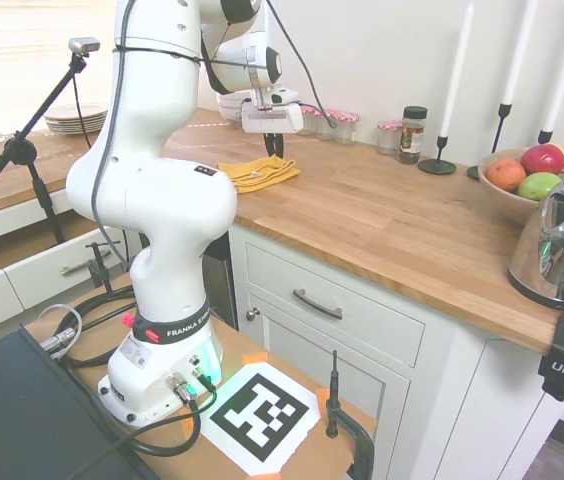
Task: Wipe the counter
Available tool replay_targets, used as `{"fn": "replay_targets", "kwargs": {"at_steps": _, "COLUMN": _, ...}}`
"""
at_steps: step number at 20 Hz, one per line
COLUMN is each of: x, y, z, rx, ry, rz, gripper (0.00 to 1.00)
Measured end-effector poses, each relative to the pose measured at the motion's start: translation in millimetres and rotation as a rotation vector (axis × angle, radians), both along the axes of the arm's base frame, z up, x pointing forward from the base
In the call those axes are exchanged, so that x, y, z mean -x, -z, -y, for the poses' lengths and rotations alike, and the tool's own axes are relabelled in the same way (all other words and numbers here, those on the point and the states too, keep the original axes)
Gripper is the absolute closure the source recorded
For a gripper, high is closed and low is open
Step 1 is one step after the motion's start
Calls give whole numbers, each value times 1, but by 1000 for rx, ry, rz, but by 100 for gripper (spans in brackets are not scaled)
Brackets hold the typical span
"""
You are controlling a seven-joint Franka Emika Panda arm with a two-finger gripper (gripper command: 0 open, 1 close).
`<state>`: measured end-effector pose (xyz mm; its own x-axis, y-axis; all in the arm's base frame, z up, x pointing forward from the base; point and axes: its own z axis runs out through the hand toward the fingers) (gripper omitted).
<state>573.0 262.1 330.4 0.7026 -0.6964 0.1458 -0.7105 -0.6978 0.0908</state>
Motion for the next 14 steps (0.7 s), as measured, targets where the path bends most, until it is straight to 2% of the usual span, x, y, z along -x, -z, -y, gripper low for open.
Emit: {"fn": "replay_targets", "kwargs": {"at_steps": 14, "x": -11, "y": -3, "z": 20, "rx": -19, "ry": 49, "rz": 11, "gripper": 0}}
